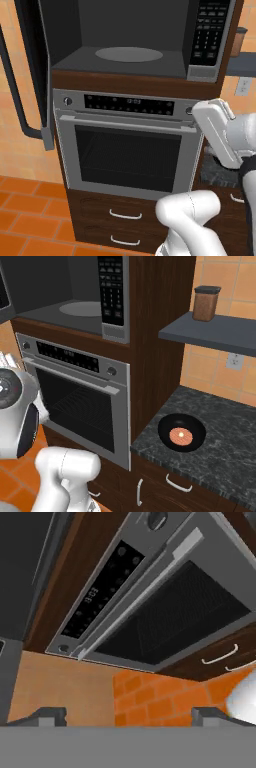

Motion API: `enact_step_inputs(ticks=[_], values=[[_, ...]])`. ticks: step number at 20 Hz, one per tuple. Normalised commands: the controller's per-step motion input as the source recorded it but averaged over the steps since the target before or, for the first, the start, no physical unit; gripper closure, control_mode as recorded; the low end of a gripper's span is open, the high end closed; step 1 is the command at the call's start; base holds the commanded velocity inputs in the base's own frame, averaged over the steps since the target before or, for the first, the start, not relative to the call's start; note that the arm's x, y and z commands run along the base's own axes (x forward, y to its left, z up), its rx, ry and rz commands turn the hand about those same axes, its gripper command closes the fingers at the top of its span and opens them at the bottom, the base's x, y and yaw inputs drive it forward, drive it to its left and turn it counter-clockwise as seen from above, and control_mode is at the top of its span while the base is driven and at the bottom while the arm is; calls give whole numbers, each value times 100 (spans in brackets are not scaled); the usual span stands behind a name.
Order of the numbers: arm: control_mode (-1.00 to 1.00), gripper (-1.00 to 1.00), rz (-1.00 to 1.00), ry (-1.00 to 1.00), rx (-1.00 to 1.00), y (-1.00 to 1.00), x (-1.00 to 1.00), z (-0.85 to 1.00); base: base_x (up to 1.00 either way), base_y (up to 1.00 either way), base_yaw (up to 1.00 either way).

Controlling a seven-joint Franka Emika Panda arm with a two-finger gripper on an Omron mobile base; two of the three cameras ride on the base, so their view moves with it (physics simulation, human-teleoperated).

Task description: Open the microwave, place the bowl with waffle inside the microwave, then close the microwave door and turn it on.

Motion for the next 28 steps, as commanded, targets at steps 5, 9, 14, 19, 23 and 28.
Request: enact_step_inputs(ticks=[5, 9, 14, 19, 23, 28], values=[[-100, -100, -39, 0, 2, -100, -33, -49, 0, 0, 0], [-100, -100, -35, 0, 4, -100, -15, -53, 0, 0, 0], [-100, -100, -23, 0, 9, -100, 0, -39, 0, 0, 0], [-100, -100, 0, 3, 19, -100, 0, -38, 0, 0, 0], [-100, -100, 2, 5, 15, -100, 12, -46, 0, 0, 0], [-100, -100, 0, 16, 3, -81, 41, -49, 0, 0, 0]])
